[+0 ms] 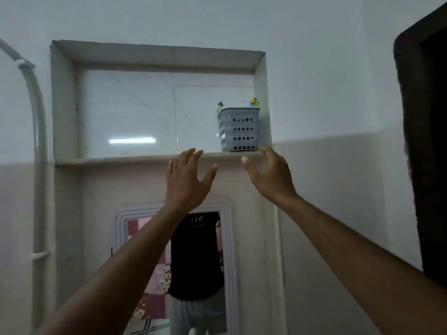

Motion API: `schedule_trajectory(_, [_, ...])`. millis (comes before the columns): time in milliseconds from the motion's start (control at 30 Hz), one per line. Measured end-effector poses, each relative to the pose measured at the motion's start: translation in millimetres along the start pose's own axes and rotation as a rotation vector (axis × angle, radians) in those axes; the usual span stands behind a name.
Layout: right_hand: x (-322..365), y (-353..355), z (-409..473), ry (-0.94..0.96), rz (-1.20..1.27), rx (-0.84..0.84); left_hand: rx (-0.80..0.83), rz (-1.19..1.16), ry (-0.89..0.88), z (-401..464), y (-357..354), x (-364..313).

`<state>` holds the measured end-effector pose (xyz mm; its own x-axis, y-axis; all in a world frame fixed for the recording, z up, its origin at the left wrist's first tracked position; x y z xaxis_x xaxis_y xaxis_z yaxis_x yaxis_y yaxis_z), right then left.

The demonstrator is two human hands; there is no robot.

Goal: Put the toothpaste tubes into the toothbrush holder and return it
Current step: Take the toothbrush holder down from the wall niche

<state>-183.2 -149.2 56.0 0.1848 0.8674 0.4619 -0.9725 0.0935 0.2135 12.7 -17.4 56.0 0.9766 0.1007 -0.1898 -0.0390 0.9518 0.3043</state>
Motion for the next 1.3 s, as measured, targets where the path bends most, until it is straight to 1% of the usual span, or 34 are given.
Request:
schedule_trajectory(100, [6, -14, 27, 0.028, 0.002, -0.061, -0.049, 0.036, 0.009, 28, -9, 7])
schedule_trajectory(200, [8, -29, 54, 0.006, -0.002, -0.095, -0.068, 0.074, 0.029, 51, -23, 9])
schedule_trajectory(333, [5, -44, 76, 0.022, -0.011, -0.13, -0.087, 0.157, 0.056, 59, -37, 18])
schedule_trajectory(433, [0, -53, 87, 0.011, -0.004, -0.132, -0.118, 0.176, 0.04, 59, -42, 19])
schedule_trajectory(600, [-3, -56, 92, 0.017, -0.006, -0.141, -0.115, 0.197, 0.05, 58, -42, 19])
schedule_trajectory(800, [-2, -38, 83, 0.019, 0.09, -0.233, -0.106, 0.172, 0.066, 57, -41, 22])
schedule_trajectory(1067, [11, -21, 80, 0.024, 0.16, -0.237, -0.058, 0.145, 0.11, 54, -37, 18])
schedule_trajectory(1167, [12, -10, 69, 0.034, 0.183, -0.271, -0.055, 0.08, 0.126, 50, -30, 15])
schedule_trajectory(1300, [13, 9, 37, 0.095, 0.265, -0.332, -0.1, -0.055, 0.102, 36, -17, 2])
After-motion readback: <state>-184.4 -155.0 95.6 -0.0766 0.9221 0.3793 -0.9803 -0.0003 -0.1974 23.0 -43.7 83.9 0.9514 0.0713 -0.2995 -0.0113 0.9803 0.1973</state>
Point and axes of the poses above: each hand's wrist, its own z-axis towards the middle knuckle, its own y-axis out of the back of the hand, x = y × z, the point moved 6 cm from there along z, towards the middle knuckle, and after that the axes turned 2 degrees about -z, right-handed, at the moved point
